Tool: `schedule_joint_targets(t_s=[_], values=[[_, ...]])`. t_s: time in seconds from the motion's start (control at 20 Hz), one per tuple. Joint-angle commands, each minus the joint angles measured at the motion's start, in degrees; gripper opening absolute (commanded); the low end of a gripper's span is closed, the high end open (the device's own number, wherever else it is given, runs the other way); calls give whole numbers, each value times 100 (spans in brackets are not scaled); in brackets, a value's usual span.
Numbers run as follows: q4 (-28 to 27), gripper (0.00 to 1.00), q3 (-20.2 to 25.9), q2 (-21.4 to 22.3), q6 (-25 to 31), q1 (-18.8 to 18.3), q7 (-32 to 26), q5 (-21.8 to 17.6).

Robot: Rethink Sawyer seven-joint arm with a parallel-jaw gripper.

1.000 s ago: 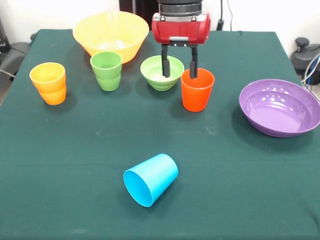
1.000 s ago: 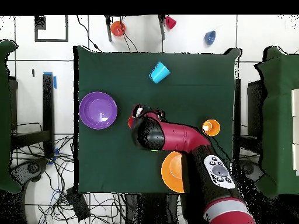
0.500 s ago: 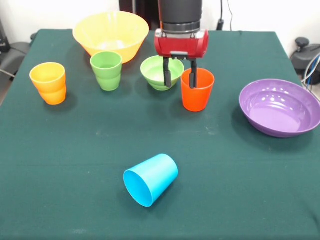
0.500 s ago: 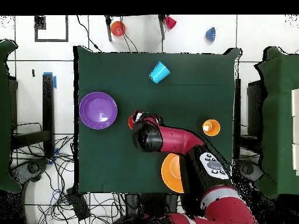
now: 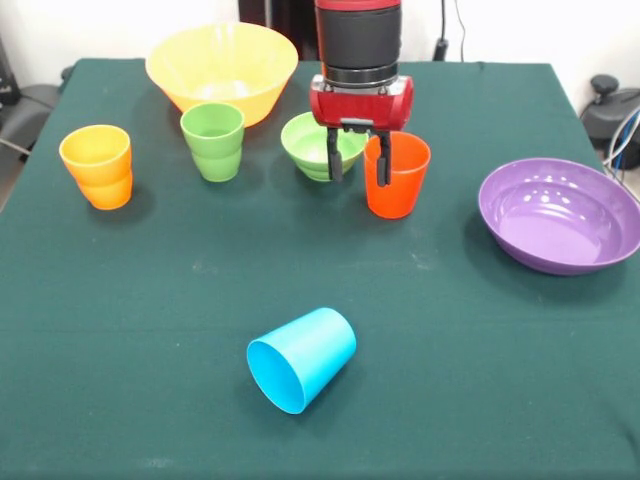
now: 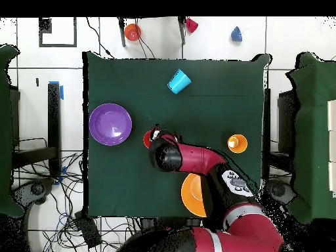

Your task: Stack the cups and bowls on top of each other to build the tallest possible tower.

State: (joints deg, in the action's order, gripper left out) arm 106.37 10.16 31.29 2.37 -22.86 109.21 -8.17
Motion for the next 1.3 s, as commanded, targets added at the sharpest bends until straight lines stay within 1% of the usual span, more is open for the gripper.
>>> schedule_joint_targets(t_s=[0.05,0.4,0.5,0.6,0.65,0.8,0.9,0.95,1.1,1.3], values=[[-320,100,36,-248,-201,214,415,-299],[-399,100,-11,-280,-270,291,351,-380],[-300,100,114,-141,-187,191,366,-364],[-211,100,153,146,62,167,354,-296],[-146,100,199,353,278,139,321,-245],[-4,100,336,528,443,8,334,-173],[35,100,296,441,400,-16,345,-201],[51,100,194,357,354,12,286,-302],[127,100,-5,299,363,97,256,-388],[272,100,74,443,487,-26,211,-392]])
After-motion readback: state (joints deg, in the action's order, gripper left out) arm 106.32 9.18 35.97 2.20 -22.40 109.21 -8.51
